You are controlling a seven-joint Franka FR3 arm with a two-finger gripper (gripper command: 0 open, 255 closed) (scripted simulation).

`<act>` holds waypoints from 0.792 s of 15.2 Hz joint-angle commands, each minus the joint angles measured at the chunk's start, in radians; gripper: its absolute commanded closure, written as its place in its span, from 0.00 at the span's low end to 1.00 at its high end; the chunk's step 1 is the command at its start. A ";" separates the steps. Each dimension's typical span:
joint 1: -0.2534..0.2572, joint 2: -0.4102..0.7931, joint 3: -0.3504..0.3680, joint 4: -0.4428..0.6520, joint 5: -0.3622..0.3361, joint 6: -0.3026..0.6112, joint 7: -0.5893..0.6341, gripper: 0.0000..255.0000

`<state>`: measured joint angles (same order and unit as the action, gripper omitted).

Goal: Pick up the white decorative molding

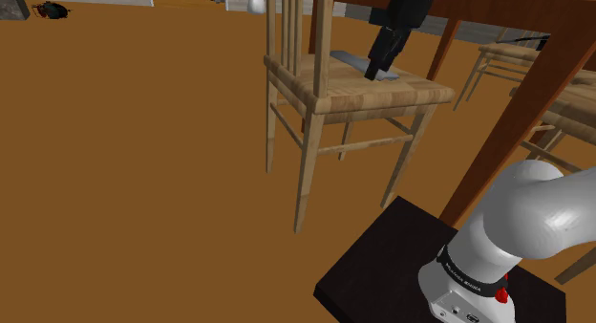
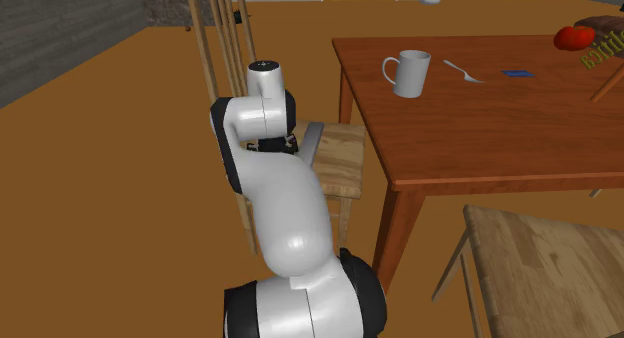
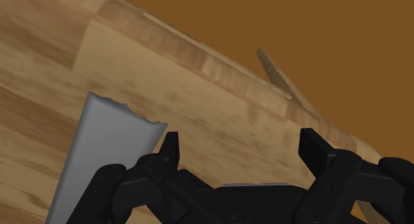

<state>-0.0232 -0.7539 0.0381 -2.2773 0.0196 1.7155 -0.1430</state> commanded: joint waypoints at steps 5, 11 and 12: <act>-0.060 0.178 -0.010 0.158 -0.017 -0.034 0.085 0.00; -0.136 0.429 -0.040 0.414 -0.040 -0.120 0.208 0.00; -0.147 0.470 -0.047 0.459 -0.043 -0.138 0.228 0.00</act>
<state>-0.1576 -0.3292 -0.0007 -1.8700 -0.0193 1.5982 0.0654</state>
